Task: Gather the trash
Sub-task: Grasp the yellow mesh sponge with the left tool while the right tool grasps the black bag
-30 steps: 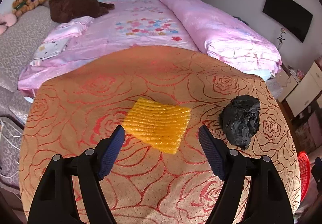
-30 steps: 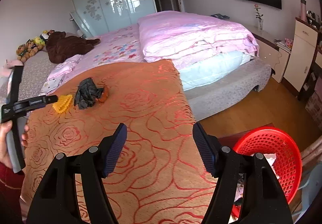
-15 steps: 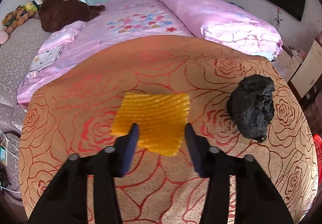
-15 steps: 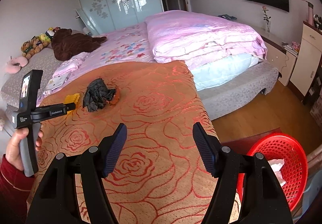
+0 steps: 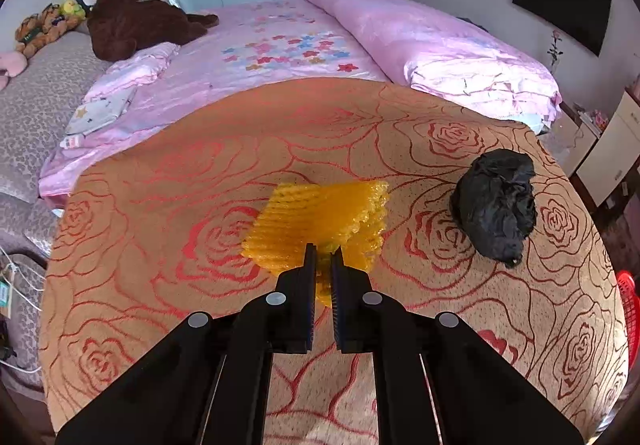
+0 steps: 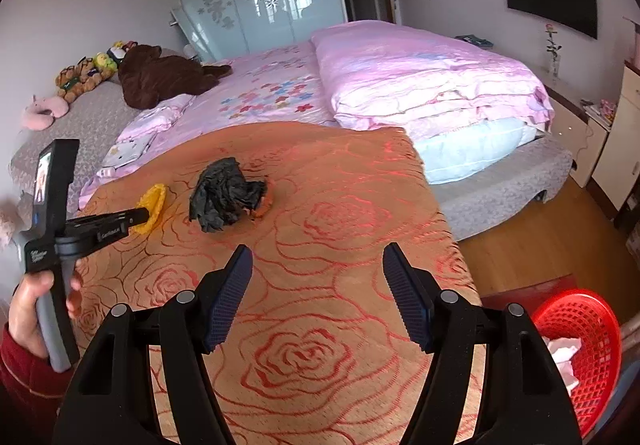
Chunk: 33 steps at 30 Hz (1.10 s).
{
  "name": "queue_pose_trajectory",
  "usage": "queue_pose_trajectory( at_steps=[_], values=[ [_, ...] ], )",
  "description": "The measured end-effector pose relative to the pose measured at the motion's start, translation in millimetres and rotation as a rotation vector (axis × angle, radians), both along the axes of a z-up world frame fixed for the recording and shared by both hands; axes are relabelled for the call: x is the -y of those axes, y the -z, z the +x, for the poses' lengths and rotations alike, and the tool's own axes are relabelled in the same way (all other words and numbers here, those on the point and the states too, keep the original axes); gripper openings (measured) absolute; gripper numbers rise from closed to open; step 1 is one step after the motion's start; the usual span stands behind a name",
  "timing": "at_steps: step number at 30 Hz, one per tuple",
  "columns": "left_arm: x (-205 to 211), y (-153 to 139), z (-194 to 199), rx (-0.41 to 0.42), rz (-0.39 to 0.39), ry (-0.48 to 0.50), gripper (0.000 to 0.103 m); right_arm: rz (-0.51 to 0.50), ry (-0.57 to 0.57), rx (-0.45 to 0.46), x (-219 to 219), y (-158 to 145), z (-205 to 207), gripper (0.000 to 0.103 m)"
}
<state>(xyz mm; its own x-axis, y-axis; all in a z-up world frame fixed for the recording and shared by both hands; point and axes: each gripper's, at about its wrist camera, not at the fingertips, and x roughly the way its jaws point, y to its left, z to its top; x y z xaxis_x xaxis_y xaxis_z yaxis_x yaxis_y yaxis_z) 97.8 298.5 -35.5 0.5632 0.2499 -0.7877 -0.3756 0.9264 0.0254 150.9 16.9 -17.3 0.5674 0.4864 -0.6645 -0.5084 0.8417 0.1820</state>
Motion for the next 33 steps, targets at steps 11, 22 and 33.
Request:
queue_pose_trajectory(
  at_steps=[11, 22, 33],
  values=[
    [8.3, -14.9, -37.5, 0.052, 0.001, -0.036, 0.006, -0.037, -0.097, -0.027, -64.4, 9.7, 16.4, 0.077],
    [6.8, -7.1, -52.5, 0.049, -0.027, -0.047, 0.006, -0.109, -0.171, 0.039, -131.4, 9.8, 39.4, 0.085],
    [6.9, -4.9, -58.4, 0.053, -0.046, -0.053, 0.006, -0.171, -0.191, 0.012, -164.2, 30.7, 61.4, 0.076]
  ],
)
